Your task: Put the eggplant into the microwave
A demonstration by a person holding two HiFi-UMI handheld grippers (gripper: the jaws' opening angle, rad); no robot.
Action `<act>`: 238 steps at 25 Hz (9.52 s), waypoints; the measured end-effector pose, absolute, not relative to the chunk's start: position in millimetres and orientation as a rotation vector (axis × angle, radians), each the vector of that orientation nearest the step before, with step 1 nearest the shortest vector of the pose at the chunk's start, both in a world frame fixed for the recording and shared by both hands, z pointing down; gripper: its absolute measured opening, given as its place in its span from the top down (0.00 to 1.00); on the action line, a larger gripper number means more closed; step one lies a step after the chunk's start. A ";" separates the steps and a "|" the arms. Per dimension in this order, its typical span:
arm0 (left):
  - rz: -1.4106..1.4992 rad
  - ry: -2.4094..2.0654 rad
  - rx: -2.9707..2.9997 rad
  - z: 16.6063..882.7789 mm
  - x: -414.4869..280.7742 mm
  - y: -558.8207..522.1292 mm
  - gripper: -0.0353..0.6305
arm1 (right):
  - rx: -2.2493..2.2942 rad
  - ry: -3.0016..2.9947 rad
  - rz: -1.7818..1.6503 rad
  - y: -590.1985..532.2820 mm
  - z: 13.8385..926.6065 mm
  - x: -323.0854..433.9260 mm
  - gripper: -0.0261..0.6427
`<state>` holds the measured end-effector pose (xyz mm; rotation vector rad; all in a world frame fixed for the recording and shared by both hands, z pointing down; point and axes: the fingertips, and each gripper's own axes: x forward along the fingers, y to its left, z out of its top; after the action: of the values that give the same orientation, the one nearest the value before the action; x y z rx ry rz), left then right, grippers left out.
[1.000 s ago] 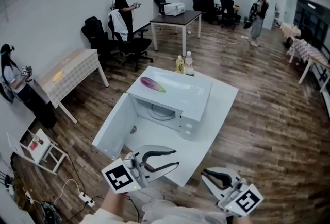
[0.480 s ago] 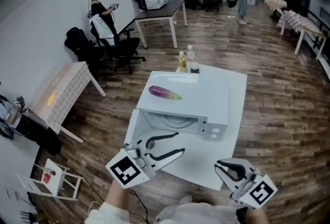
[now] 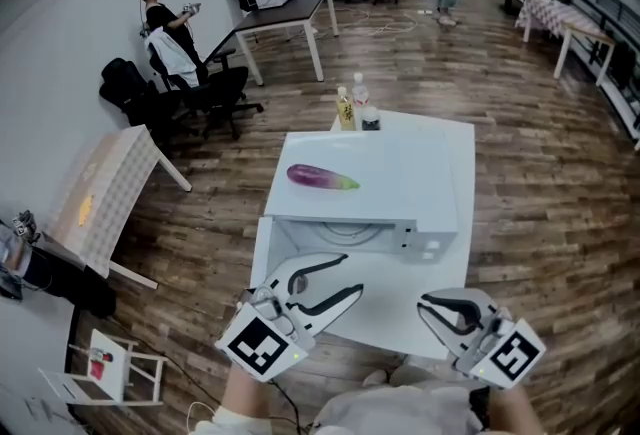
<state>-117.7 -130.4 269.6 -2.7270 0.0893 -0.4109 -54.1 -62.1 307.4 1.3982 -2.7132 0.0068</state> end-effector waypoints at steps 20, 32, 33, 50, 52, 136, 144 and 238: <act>-0.847 0.281 -2.373 311.1 -90.3 -225.5 0.64 | 1.170 -2.795 0.067 -95.1 332.9 -27.3 0.91; -0.991 0.093 -2.251 339.0 -92.7 -307.8 0.62 | 1.246 -2.753 0.079 -132.2 337.1 -43.6 0.91; -0.996 0.081 -2.248 341.0 -91.2 -314.0 0.62 | 1.255 -2.751 0.076 -136.6 336.0 -45.0 0.91; -1.322 -0.065 -1.980 413.3 -102.3 -397.4 0.60 | 1.380 -2.725 0.119 -186.6 338.3 -53.6 0.91; -1.348 -0.071 -1.962 420.5 -103.7 -400.1 0.60 | 1.385 -2.723 0.116 -188.4 338.8 -52.2 0.91; -1.079 0.534 -2.280 499.2 -91.4 -241.8 0.66 | 1.410 -2.694 0.176 -162.2 428.9 -49.1 0.91; -1.084 0.497 -2.170 532.3 -92.6 -269.6 0.66 | 1.597 -2.602 0.163 -177.1 466.4 -51.6 0.91; -0.693 0.704 -2.823 486.3 -94.5 -241.6 0.61 | 1.448 -2.572 0.143 -171.5 445.1 -62.7 0.91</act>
<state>-94.5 -241.6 486.3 -2.8233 0.7041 -0.6933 -62.7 -171.5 445.1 1.4482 -2.5723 0.1432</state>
